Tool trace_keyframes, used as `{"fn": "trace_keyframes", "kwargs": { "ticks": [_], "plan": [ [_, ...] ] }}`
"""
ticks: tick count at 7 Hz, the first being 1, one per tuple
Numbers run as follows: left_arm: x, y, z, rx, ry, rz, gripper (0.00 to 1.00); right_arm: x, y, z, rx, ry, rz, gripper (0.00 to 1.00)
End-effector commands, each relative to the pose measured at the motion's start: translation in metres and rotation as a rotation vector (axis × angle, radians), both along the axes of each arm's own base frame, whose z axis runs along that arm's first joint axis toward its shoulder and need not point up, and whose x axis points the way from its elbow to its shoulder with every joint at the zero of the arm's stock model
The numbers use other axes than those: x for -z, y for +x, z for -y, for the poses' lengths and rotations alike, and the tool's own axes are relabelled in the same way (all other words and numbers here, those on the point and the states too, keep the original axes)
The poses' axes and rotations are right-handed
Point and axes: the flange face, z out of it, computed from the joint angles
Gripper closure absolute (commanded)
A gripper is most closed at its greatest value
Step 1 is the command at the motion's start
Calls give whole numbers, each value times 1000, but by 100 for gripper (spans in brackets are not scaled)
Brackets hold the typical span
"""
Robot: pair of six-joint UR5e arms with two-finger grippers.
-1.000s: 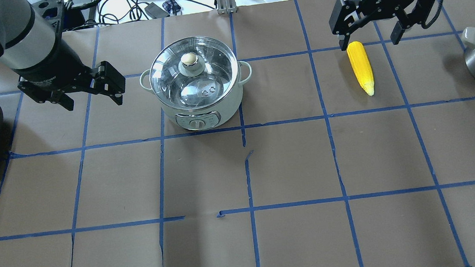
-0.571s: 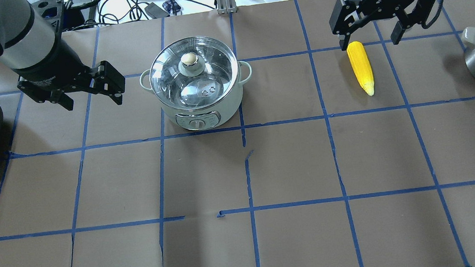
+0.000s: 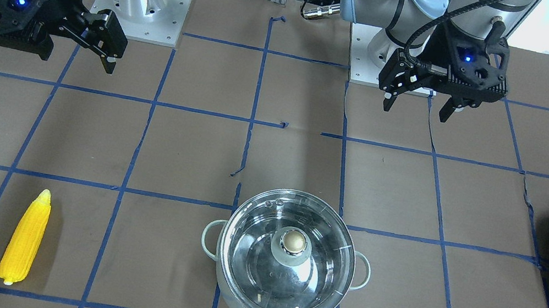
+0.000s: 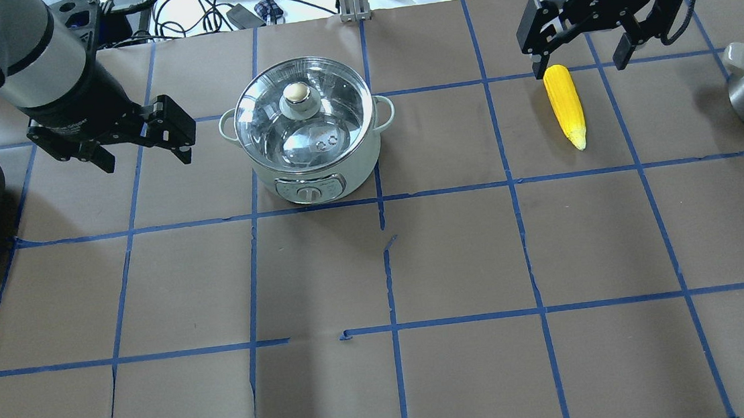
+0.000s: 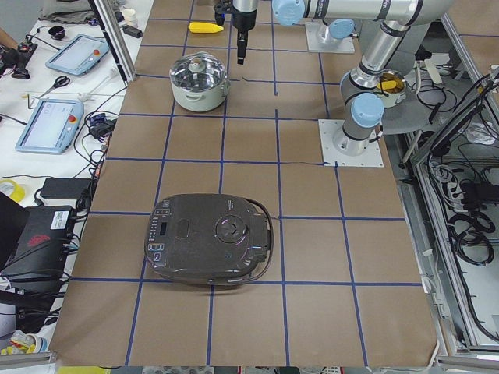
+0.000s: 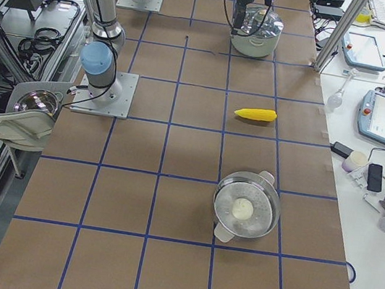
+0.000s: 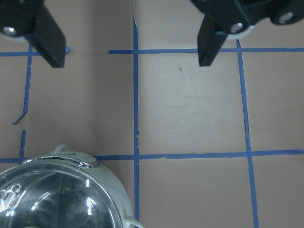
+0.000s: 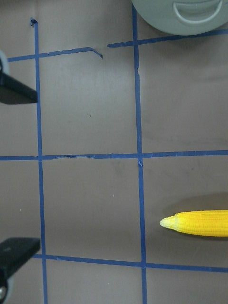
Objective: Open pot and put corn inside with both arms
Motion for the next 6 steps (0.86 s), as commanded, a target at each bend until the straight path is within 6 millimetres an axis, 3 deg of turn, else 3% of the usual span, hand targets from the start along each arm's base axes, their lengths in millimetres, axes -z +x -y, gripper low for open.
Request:
{"fn": "trace_keyframes", "kwargs": {
  "ticks": [1,3,4,5,6],
  "plan": [
    [0,0,-1,0,0,-1,0,1,-1,0,-3,5,-1,0],
    [0,-1,-2,0,4,-2,0,3,-15,7,8,-2,-1,0],
    [8,-3,5,2,20,-1,0,15,-34,21,40,8,6,0],
    [11,0,21,-27,12,-1,0,37,-57,42,79,-1,6,0],
    [20,-1,53,-68,14,-10,0,72,-74,61,102,-10,3,0]
  ]
}}
